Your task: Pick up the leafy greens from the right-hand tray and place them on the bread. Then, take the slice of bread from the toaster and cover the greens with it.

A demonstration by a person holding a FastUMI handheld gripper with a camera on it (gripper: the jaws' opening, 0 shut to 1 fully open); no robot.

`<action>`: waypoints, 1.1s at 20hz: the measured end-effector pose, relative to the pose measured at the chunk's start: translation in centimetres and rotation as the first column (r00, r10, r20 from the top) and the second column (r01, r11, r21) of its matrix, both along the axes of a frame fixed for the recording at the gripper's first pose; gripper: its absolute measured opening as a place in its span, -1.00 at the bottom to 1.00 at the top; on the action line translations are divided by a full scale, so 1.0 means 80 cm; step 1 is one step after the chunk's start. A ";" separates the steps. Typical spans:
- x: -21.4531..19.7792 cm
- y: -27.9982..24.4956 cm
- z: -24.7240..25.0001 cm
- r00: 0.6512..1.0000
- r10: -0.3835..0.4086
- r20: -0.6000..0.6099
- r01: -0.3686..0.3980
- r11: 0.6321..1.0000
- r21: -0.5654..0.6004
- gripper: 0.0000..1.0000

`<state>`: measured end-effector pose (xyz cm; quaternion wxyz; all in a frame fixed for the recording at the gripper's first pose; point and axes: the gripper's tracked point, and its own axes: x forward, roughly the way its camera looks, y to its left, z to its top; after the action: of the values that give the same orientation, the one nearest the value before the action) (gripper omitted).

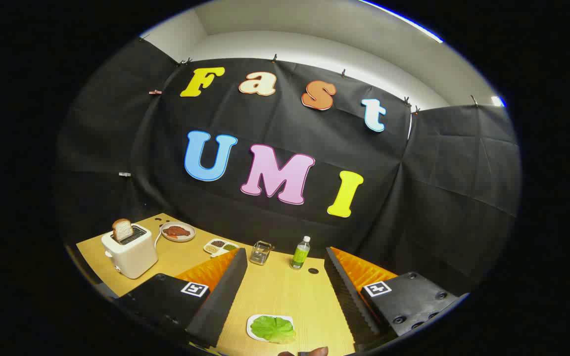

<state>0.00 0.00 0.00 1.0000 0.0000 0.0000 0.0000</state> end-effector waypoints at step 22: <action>0.021 0.006 -0.029 0.994 0.110 -0.016 -0.109 0.993 0.038 0.95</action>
<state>1.72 0.47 -2.35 0.9983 0.0188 0.0090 0.0549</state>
